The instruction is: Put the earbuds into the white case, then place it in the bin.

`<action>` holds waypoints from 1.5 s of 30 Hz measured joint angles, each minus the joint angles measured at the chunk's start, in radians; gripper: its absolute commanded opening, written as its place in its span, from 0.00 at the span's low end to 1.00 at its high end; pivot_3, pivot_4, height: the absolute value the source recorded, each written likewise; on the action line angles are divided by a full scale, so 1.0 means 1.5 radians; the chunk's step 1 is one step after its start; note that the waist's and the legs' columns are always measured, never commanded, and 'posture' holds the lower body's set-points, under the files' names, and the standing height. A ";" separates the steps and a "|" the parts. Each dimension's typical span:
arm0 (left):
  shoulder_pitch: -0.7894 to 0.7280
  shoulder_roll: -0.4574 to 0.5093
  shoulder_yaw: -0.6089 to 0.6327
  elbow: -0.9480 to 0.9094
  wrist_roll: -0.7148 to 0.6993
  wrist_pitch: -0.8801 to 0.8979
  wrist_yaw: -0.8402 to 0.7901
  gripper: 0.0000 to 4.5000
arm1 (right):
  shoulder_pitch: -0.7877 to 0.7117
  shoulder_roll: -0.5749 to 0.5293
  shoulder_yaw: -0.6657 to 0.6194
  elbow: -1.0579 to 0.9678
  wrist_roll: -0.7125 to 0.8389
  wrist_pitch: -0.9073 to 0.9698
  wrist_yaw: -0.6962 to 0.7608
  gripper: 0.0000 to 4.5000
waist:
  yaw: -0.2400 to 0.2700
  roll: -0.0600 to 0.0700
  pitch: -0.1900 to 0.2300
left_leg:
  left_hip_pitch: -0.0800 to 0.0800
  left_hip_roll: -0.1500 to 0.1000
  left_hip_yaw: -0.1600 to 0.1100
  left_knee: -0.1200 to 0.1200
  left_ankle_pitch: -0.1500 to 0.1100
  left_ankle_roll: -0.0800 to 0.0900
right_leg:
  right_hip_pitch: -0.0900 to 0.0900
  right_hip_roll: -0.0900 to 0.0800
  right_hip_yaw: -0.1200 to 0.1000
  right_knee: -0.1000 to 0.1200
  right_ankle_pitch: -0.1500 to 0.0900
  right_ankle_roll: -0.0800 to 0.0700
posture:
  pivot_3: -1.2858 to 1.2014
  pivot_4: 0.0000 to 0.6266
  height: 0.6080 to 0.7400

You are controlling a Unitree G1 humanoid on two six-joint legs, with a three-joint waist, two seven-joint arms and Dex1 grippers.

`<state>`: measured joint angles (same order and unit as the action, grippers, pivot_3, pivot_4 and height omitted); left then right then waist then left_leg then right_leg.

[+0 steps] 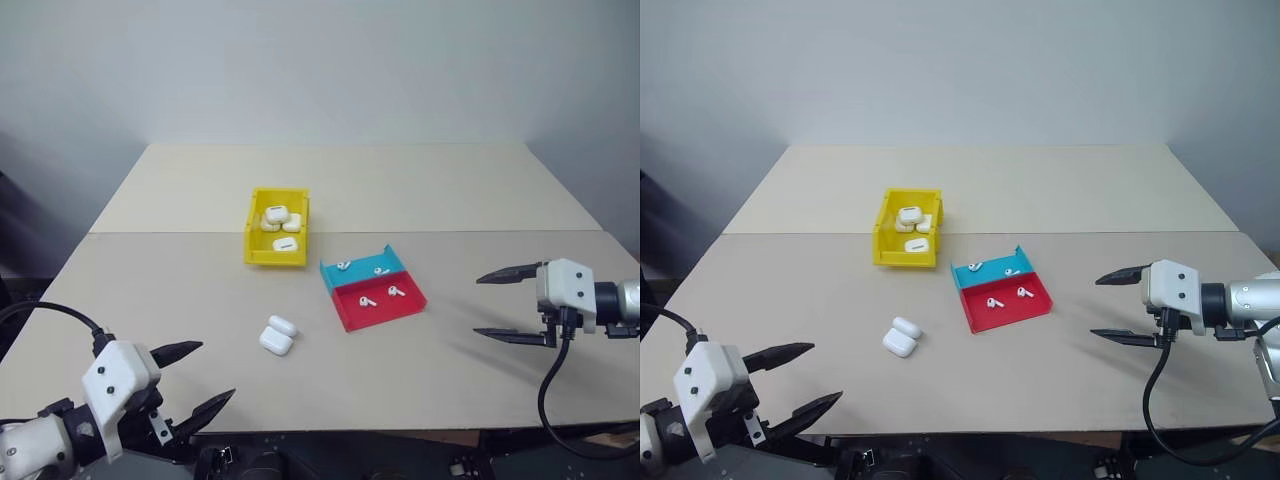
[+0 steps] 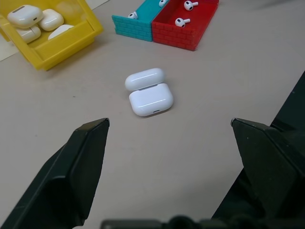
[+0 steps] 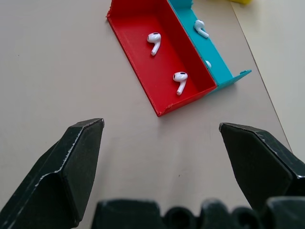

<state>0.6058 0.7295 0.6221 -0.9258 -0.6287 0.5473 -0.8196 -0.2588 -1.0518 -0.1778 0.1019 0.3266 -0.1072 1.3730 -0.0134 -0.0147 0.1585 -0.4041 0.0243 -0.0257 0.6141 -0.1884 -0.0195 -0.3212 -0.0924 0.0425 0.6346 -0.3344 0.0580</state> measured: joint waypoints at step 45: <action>-0.796 0.293 -0.735 0.068 -0.888 0.217 1.179 0.99 | 0.075 -0.022 -0.026 -0.062 -0.022 0.036 -0.050 1.00 | 0.006 -0.001 0.005 | -0.001 0.000 -0.001 0.008 0.000 -0.002 | 0.000 0.001 0.001 0.007 0.000 0.001 | 0.52 0.24 1.00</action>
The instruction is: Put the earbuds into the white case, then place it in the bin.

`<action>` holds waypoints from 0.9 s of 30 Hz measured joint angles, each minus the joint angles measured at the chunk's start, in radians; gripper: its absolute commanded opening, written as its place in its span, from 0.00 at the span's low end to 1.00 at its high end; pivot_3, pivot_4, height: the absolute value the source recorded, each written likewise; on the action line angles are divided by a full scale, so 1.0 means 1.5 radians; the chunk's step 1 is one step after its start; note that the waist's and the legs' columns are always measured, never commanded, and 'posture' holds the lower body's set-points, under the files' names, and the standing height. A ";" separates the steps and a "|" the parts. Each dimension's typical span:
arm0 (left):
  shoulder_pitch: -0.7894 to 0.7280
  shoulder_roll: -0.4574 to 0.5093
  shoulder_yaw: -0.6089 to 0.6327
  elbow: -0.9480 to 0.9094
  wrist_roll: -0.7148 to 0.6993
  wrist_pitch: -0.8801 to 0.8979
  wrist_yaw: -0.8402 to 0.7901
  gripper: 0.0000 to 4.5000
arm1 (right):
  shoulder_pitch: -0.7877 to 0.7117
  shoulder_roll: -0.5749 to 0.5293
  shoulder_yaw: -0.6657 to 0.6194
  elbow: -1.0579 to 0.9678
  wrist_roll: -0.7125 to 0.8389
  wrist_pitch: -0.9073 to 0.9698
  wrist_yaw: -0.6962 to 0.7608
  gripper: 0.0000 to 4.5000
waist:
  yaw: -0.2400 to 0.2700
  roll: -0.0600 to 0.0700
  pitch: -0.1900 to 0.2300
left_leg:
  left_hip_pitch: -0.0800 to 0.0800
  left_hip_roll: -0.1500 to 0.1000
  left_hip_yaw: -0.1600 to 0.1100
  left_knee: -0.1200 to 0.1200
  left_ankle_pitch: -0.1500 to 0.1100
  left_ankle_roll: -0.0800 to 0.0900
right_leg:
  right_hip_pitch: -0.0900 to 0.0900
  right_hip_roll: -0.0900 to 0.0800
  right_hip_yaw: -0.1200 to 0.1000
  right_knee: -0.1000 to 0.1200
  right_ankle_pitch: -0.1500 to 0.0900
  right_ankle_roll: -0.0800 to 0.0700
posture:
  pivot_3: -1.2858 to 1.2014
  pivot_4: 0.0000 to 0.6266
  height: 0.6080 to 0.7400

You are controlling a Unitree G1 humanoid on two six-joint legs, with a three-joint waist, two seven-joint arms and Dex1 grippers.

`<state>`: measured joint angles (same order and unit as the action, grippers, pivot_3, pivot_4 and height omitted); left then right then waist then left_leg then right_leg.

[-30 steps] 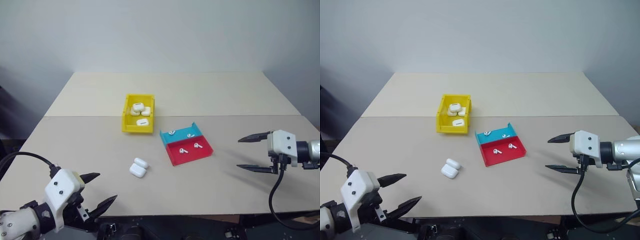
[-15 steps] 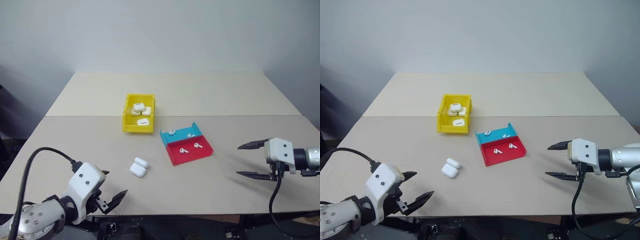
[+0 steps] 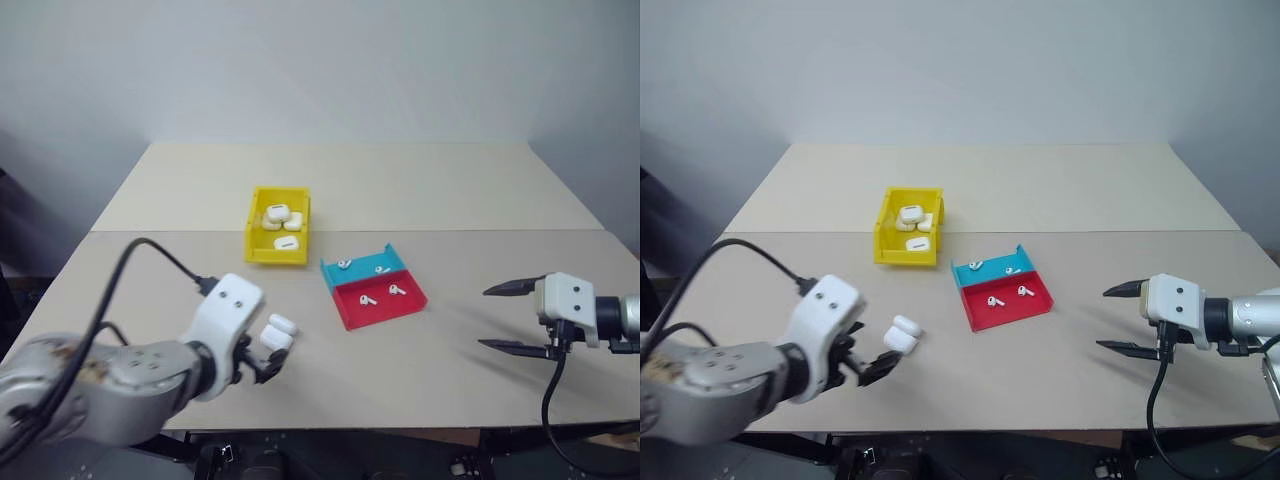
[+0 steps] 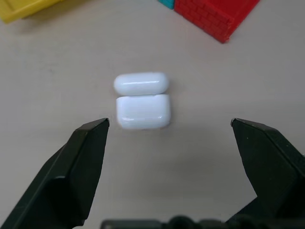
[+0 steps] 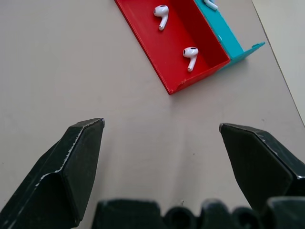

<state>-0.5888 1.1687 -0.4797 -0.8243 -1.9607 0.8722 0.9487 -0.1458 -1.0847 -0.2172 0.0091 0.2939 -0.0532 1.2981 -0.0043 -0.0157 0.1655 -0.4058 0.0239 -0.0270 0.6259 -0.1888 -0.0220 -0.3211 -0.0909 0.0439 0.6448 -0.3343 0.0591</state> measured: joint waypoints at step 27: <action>-0.139 -0.206 -0.200 0.226 -0.006 0.057 0.275 0.99 | 0.041 -0.055 -0.050 -0.015 0.002 0.050 0.030 1.00 | 0.011 -0.001 0.001 | 0.000 -0.003 0.000 0.002 0.001 -0.002 | 0.001 -0.003 0.001 -0.001 0.000 0.002 | 0.52 0.24 1.00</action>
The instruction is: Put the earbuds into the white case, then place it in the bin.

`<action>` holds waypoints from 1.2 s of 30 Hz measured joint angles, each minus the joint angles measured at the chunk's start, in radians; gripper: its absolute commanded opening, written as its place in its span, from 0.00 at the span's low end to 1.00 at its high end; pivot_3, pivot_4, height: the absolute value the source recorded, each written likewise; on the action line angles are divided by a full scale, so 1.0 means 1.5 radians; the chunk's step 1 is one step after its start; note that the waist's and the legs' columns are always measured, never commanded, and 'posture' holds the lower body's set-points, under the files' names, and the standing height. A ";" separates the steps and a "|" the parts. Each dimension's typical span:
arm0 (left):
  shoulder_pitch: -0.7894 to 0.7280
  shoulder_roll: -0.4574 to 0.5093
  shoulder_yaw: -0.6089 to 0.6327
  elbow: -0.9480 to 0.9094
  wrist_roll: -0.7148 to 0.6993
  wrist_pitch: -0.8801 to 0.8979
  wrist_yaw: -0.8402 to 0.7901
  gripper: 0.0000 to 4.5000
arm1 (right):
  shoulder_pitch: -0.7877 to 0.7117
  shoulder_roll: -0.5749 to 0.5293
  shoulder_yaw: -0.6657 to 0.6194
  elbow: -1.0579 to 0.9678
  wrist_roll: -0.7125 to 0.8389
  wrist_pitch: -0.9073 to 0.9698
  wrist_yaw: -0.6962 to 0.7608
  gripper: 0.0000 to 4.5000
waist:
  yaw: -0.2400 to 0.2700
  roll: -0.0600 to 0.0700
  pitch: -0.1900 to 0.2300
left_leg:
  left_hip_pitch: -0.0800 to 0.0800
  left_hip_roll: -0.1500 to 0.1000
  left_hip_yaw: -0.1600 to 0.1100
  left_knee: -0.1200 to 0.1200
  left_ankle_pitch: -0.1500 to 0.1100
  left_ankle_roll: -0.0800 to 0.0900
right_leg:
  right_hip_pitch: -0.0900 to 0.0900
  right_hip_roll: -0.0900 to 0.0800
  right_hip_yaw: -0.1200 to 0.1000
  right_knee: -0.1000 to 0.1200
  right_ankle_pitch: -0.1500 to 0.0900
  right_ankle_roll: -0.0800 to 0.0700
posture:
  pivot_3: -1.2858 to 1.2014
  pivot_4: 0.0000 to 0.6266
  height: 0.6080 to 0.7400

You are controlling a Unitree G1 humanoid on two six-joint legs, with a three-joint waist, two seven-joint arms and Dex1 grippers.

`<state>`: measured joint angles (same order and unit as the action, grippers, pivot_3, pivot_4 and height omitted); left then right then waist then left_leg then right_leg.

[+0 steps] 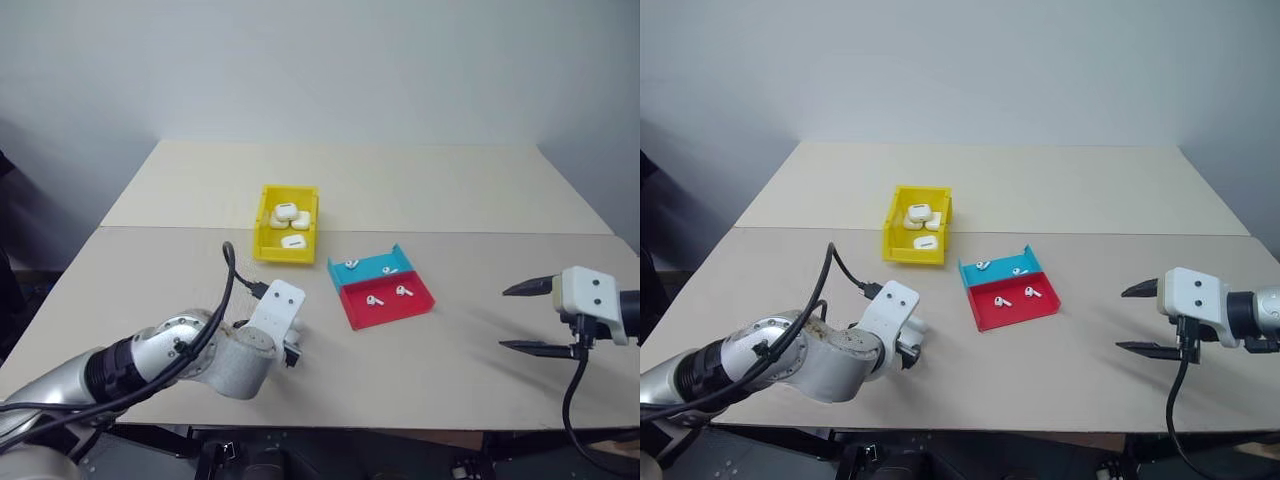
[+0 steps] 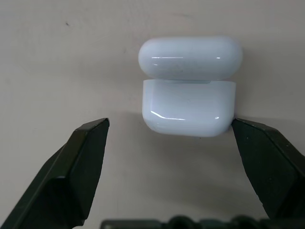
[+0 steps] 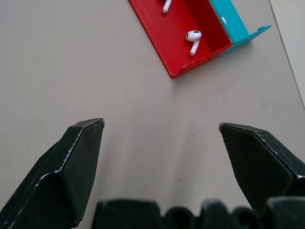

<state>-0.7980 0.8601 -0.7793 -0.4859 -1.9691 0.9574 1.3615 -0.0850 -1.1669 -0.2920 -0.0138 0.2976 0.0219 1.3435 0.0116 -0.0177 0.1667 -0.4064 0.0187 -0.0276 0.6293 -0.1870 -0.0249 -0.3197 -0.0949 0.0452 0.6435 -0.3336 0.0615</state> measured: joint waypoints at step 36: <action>-0.015 -0.028 0.013 0.030 0.000 0.092 -0.012 0.60 | 0.051 0.003 -0.032 -0.011 -0.026 -0.008 -0.039 1.00 | 0.000 0.001 -0.001 | 0.002 -0.001 0.000 0.000 0.000 0.000 | 0.001 -0.001 0.000 0.001 0.000 0.001 | 0.52 0.24 1.00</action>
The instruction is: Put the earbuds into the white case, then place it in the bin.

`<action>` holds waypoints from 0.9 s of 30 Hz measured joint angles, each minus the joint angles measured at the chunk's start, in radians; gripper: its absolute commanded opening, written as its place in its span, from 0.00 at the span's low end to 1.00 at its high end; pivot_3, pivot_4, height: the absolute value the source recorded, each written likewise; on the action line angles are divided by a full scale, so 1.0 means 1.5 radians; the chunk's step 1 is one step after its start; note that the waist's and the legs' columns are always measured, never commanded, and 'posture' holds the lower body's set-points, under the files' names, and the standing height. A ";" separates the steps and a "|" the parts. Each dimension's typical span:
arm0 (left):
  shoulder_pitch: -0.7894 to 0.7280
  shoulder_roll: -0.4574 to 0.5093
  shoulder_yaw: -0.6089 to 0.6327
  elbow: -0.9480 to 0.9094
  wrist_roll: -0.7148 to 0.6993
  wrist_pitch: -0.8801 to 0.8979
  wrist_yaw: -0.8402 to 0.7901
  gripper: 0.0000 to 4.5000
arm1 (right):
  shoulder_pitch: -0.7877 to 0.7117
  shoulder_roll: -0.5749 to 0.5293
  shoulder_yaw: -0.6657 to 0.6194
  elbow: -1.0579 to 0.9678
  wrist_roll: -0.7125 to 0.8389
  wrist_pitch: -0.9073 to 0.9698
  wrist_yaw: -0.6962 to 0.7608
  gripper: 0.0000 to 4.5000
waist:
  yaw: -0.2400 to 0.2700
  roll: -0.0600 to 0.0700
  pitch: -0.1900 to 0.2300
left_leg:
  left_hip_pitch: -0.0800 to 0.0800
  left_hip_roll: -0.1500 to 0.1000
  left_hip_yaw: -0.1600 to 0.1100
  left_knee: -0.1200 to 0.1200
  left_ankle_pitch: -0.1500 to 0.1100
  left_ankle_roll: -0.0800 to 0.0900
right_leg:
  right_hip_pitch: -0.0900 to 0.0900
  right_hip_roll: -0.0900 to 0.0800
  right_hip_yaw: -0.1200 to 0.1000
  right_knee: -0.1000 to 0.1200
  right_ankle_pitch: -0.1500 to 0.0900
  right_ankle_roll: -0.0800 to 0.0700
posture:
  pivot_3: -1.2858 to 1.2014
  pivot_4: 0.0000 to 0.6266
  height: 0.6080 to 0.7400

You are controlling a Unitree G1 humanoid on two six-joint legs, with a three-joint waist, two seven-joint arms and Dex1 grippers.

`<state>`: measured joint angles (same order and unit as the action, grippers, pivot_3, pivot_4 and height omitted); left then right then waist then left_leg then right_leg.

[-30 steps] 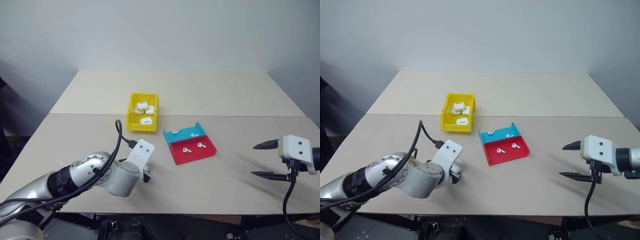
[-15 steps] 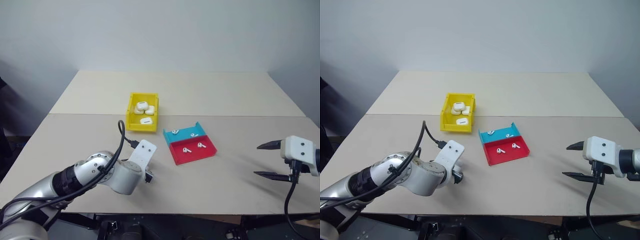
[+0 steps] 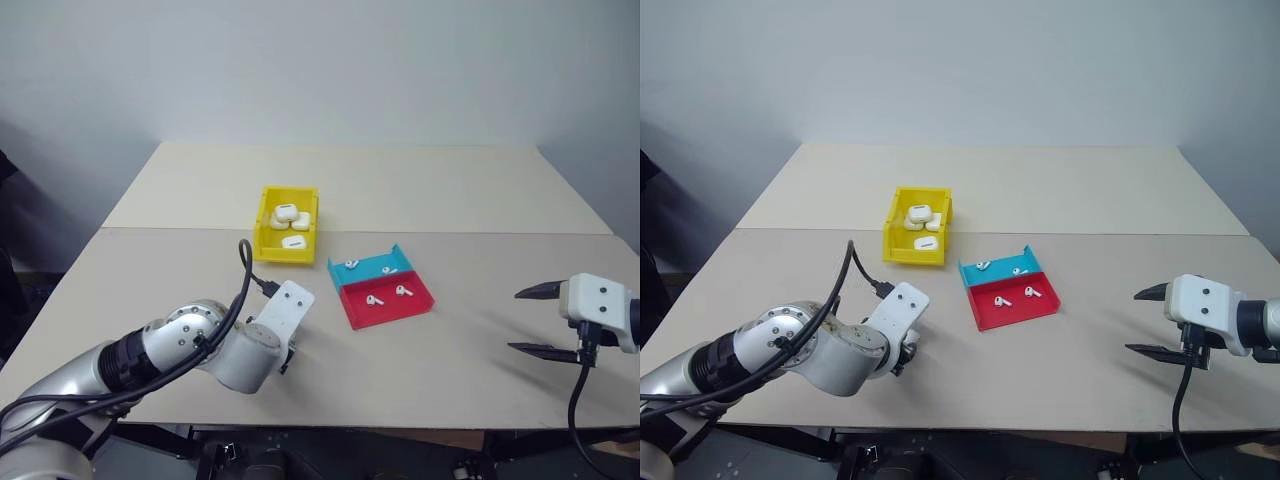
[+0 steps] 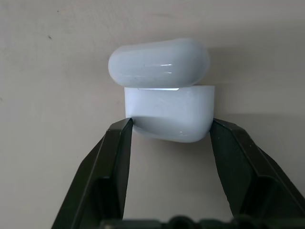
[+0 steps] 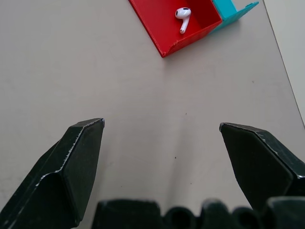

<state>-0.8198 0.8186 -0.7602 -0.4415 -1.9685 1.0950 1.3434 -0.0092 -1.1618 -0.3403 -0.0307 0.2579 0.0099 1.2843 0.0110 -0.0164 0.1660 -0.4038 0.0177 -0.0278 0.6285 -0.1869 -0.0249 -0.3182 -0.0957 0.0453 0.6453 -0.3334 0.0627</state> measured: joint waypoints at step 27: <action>0.008 -0.009 0.010 0.008 0.065 0.046 -0.025 0.94 | 0.011 0.003 0.000 0.001 0.000 -0.004 -0.005 1.00 | 0.003 0.000 0.000 | -0.001 -0.001 0.000 0.000 0.000 0.000 | 0.000 -0.001 0.000 -0.001 0.000 0.000 | 0.52 0.24 1.00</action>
<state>-0.8085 0.8057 -0.7456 -0.4288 -1.8712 1.1644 1.3064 0.0071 -1.1580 -0.3401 -0.0298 0.2576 0.0035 1.2772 0.0152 -0.0166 0.1661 -0.4050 0.0164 -0.0283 0.6285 -0.1870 -0.0248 -0.3185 -0.0970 0.0449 0.6443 -0.3332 0.0631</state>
